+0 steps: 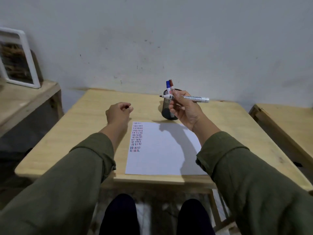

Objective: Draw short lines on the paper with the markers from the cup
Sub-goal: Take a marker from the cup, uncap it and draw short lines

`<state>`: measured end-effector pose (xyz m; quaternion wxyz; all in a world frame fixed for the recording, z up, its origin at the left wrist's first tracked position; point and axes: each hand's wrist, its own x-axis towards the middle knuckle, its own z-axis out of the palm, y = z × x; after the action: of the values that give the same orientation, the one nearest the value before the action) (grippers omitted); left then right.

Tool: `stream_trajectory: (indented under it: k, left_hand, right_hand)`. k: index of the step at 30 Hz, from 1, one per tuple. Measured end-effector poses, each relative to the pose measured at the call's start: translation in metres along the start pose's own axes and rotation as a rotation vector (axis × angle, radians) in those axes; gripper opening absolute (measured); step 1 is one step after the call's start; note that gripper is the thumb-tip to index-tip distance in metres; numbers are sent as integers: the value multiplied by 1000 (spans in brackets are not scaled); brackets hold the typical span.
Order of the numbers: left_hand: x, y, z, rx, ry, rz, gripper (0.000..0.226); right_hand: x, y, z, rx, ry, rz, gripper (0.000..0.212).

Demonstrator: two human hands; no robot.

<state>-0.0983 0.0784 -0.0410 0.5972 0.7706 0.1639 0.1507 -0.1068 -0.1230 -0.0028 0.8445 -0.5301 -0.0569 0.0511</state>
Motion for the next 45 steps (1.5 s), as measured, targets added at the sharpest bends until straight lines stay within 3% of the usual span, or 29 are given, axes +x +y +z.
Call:
stream_trajectory:
  k: [9,14,22,24,41,45]
  left_hand:
    - [8,-40,-1,376,-88,68,25]
    - [5,-41,0,398,-82,80,37]
    - [-3,-48,-17,433,-200,52,71]
    - [-10,-48,-22,454,-214,54,76]
    - [-42,-63,-32,547,-164,247,75]
    - [-43,-64,-32,529,-156,244,77]
  right_hand:
    - [0,18,-7,23,31,52,8]
    - [0,22,-9,0,45,55,11]
    - [-7,32,-7,-24,63,94,5]
    - [-12,38,-6,-54,61,118,12]
    - [-78,93,28,-438,-63,137,5]
    - [-78,99,28,-511,32,85,7]
